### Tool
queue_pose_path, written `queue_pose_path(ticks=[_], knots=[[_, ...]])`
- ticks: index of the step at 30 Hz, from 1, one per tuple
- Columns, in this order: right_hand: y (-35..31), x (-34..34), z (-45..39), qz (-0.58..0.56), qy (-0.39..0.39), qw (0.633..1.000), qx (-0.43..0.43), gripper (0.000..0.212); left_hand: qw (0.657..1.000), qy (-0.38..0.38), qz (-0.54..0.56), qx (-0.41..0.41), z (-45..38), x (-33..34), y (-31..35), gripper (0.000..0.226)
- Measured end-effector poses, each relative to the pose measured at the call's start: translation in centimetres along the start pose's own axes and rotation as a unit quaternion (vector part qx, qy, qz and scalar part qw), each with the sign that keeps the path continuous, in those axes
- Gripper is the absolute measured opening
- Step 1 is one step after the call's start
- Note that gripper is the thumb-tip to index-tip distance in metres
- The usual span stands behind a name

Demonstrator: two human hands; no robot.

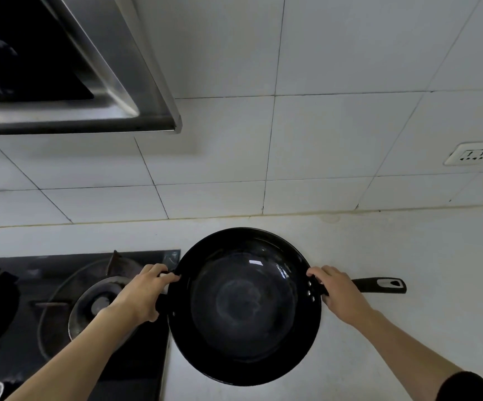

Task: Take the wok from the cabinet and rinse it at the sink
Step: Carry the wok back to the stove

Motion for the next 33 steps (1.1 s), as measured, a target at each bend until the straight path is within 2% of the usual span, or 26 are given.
queue_pose_path(ticks=[4,7,9,14,18,20,24,29,33], knots=[[1.0,0.4,0.4,0.008,-0.015,1.0,0.003,0.07,1.0,-0.008,-0.029,-0.003,0.4,-0.4,0.5,0.093],[1.9,0.6,1.1,0.037,0.003,0.999,0.019,0.079,0.997,-0.026,-0.068,-0.015,0.9,-0.5,1.2,0.095],[2.6,0.3,1.4,0.046,0.029,0.998,0.038,0.072,0.995,-0.024,-0.091,-0.026,1.2,-0.7,2.2,0.088],[3.6,-0.9,2.6,0.023,0.078,0.996,0.036,0.041,0.988,0.03,-0.134,0.07,1.2,-1.1,7.7,0.066],[3.3,-1.1,4.1,0.005,0.084,0.995,0.045,0.031,0.994,0.03,-0.067,0.076,1.2,0.1,11.6,0.051],[3.0,-1.1,5.0,0.023,0.071,0.995,0.065,0.026,0.994,0.027,-0.08,0.074,1.5,0.4,12.8,0.047],[2.3,-0.5,7.4,0.033,0.052,0.993,0.098,0.022,0.995,0.003,-0.085,0.061,2.8,1.6,13.7,0.043],[0.8,0.8,11.2,-0.014,0.016,0.991,0.129,0.02,0.993,0.014,-0.091,0.069,3.9,2.6,14.6,0.04],[-1.8,2.3,14.0,-0.025,0.038,0.989,0.142,0.021,0.988,0.008,-0.112,0.104,4.4,2.6,14.4,0.035]])
Point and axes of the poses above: each hand's wrist, its own z-axis away from the middle knuckle, its own x-axis out of the palm, y = z × x, the point moved 6 cm from there along -z, towards the middle knuckle, and after that the axes turned 15 degrees about x, right-handed, at the moved point
